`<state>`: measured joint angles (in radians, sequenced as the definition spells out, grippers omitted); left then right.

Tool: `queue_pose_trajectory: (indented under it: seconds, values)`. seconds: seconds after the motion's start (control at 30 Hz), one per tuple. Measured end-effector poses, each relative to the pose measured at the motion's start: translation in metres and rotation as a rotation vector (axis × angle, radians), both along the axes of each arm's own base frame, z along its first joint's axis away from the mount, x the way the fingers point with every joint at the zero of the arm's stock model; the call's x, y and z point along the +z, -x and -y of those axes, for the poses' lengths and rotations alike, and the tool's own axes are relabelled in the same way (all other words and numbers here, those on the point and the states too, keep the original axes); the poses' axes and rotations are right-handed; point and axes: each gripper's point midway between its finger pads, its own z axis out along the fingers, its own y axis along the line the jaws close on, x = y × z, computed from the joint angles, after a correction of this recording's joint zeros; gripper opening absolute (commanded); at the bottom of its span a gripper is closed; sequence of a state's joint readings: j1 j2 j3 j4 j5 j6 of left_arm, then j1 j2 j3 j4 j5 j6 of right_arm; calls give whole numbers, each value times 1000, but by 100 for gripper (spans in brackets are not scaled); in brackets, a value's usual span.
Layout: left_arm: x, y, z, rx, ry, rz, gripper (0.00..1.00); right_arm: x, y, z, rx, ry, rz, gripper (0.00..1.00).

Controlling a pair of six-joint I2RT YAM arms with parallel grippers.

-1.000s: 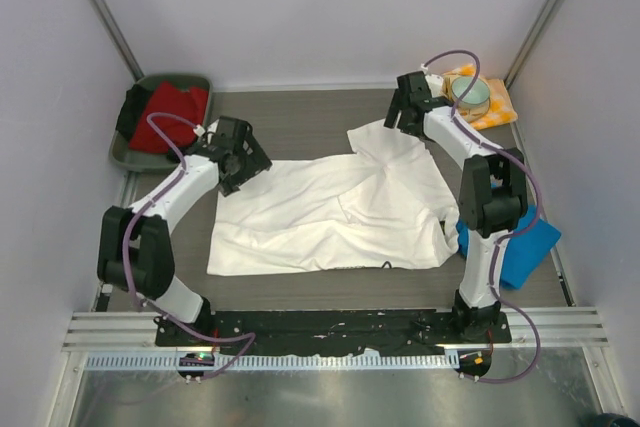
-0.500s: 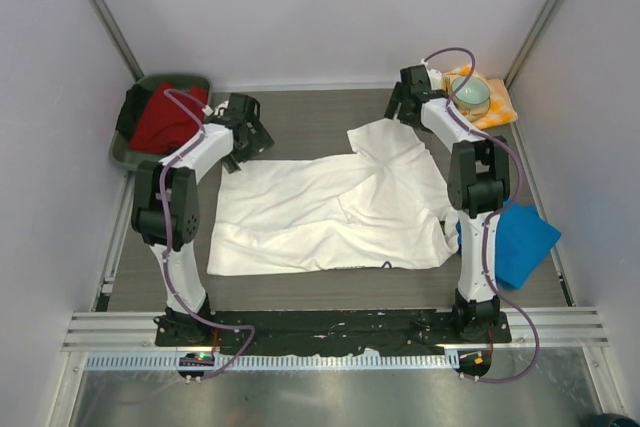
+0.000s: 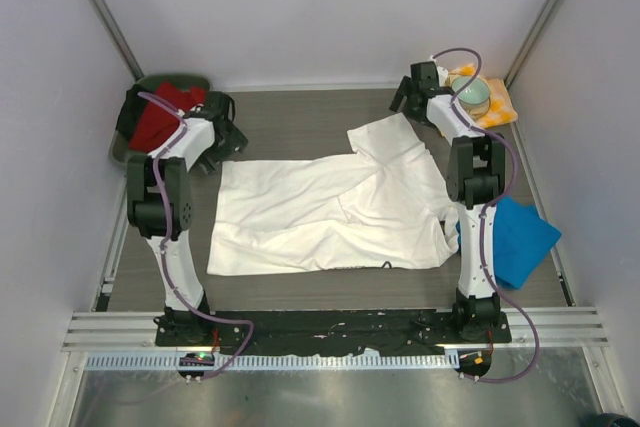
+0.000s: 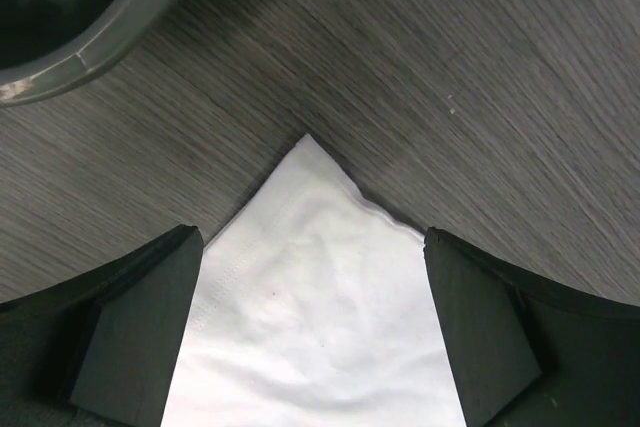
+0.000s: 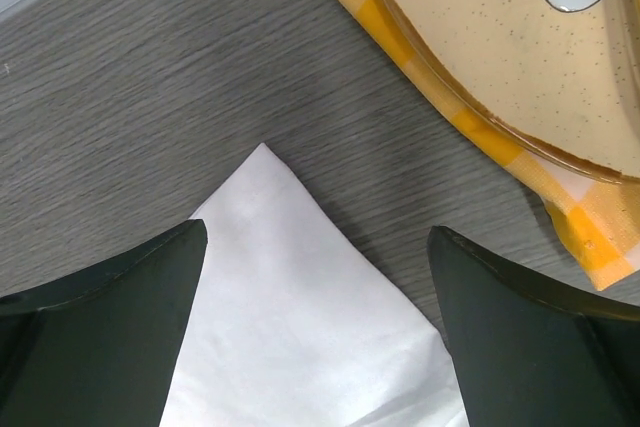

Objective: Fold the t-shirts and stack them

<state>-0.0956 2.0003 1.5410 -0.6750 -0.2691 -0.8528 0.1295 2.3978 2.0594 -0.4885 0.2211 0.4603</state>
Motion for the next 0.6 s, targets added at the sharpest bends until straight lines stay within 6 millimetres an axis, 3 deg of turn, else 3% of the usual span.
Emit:
queue_pose_trajectory:
  seconds: [0.13,0.33,0.6]
  values:
    - [-12,0,0,1,-4,-31,91,2,-2,-3,6,-16,6,98]
    - [-31,2,0,4,0,-72,72,3,-2,-6,19,-30,9,98]
    - [-34,-1,-6,15,17,-67,55,4,-3,-9,29,-42,13,98]
